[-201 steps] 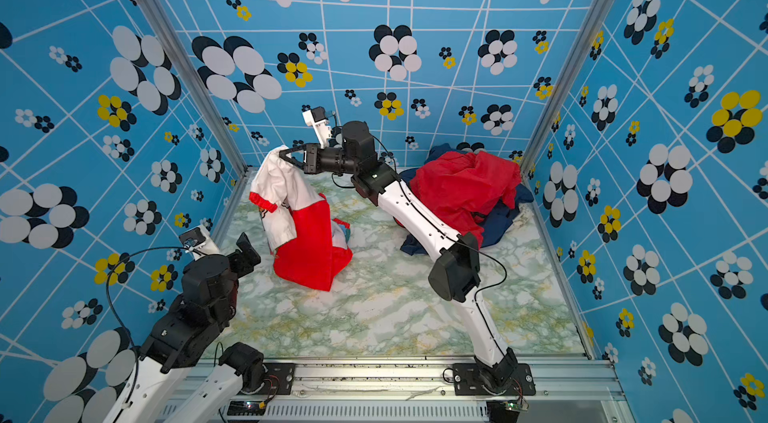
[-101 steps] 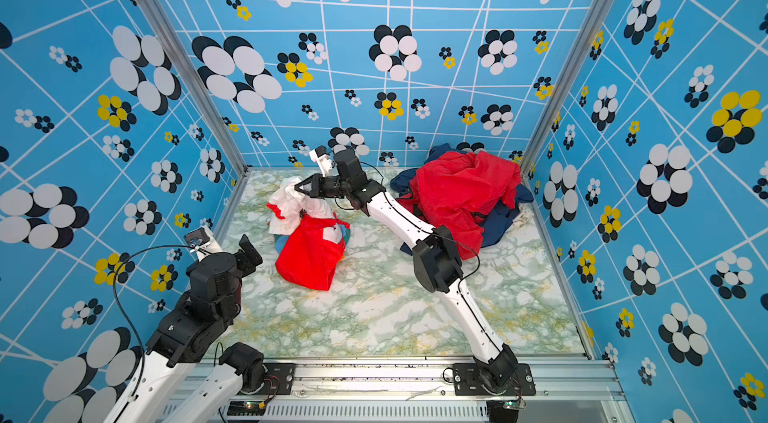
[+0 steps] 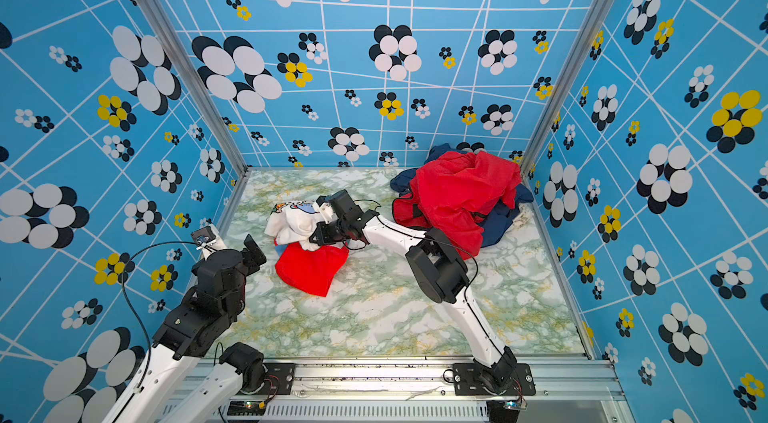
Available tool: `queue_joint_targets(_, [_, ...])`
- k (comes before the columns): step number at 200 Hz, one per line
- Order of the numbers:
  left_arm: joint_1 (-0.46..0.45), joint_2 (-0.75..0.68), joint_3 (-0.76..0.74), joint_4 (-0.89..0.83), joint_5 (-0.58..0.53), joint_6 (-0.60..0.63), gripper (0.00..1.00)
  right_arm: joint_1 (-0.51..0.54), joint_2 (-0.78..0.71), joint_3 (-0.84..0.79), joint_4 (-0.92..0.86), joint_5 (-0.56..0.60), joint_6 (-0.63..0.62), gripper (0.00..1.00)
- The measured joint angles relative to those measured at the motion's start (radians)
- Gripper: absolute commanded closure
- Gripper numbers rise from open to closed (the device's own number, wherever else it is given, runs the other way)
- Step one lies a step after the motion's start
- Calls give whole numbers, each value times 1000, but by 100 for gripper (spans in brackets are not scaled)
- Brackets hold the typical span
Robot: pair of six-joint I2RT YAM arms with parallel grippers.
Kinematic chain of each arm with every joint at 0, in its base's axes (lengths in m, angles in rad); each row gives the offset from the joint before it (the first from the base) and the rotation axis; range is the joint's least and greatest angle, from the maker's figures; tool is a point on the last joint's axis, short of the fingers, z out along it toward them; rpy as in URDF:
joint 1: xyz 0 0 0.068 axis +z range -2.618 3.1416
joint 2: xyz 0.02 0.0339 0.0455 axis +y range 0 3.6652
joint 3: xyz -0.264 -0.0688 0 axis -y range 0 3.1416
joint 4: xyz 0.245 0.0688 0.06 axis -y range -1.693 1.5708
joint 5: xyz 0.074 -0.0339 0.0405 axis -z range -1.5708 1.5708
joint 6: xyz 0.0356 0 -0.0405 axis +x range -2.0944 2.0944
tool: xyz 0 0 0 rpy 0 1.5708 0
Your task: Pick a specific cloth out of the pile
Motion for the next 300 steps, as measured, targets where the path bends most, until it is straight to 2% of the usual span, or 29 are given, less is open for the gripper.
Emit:
queue_joint_targets(23, [-1, 0, -1, 0, 7, -4, 8, 3, 0, -31, -18, 46, 0, 100])
queue_joint_targets(48, [-1, 0, -1, 0, 10, -7, 8, 3, 15, -11, -59, 92, 0, 91])
queue_joint_targets(69, [-1, 0, -1, 0, 10, -8, 8, 5, 52, 31, -71, 102, 6, 90])
queue_joint_targets(124, [-1, 11, -10, 21, 10, -1, 7, 16, 239, 288, -84, 66, 36, 88])
queue_joint_targets(153, [-1, 17, -39, 92, 64, 31, 2, 18, 336, 444, -84, 25, 63, 88])
queue_joint_targets(180, [-1, -10, -86, 200, 214, 64, 0, 19, 411, 567, -87, -11, 91, 87])
queue_joint_targets(259, [39, -68, -97, 414, 834, 130, 1, 16, 484, 682, -81, -90, 140, 80])
queue_joint_targets(280, [54, -68, -97, 444, 941, 131, 1, 13, 506, 708, -62, -108, 166, 78])
queue_joint_targets(300, [66, -68, -97, 460, 1011, 129, 1, 8, 536, 747, -26, -126, 195, 72])
